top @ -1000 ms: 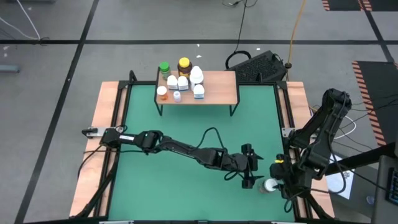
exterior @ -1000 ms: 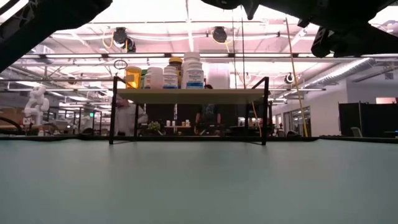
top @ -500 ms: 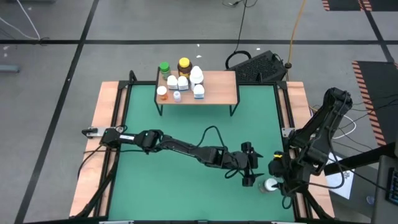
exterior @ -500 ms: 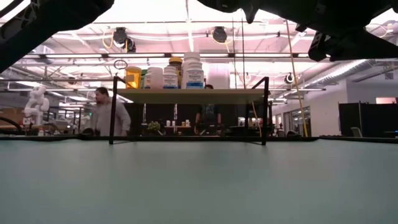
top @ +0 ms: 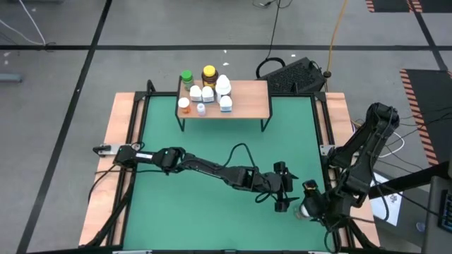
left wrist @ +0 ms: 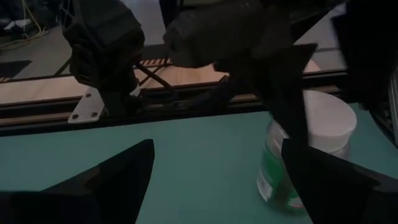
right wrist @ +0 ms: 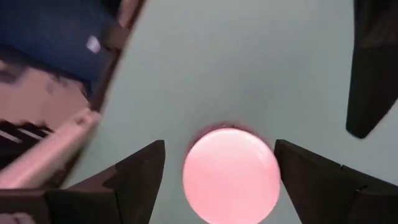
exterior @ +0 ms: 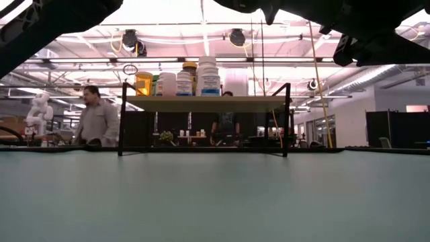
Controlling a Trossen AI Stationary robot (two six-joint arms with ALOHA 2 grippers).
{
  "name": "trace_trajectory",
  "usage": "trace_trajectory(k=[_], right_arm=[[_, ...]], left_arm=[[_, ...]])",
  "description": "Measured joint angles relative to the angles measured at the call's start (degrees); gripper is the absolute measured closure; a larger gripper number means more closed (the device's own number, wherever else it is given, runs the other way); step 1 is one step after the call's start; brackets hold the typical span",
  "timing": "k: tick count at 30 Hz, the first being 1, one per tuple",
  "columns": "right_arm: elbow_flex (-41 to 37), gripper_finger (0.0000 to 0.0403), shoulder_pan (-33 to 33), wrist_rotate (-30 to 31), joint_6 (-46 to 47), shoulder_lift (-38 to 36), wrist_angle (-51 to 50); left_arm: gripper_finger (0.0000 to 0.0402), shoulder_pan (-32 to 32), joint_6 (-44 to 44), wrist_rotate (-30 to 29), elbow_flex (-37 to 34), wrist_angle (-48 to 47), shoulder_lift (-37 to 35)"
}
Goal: Pick and place medicine bottles onto shelf by color
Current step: Put the white and green pill bottle on the shelf
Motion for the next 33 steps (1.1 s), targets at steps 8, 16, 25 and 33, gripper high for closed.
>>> trace_trajectory(k=[8, 16, 25, 33], right_arm=[[0.0, 0.0104, 0.4, -0.8, -0.3, 2.7, -1.1], [0.0, 0.0165, 0.3, -3.0, 4.7, 1.4, -4.3], [0.0, 0.018, -1.3, -1.5, 5.7, -0.3, -7.8], [5.6, 0.018, -7.9, 1.8, 0.1, -0.5, -13.9]], left_arm=[[0.0046, 0.0, 0.0, 0.0, 0.0, -0.2, 0.0], [0.0046, 0.1, -1.6, -1.5, 0.0, 0.2, 0.0], [0.0046, 1.4, -6.1, -11.2, -0.1, -8.2, -5.5], [0.005, -0.9, -6.0, -25.3, -7.2, -14.4, -15.2]])
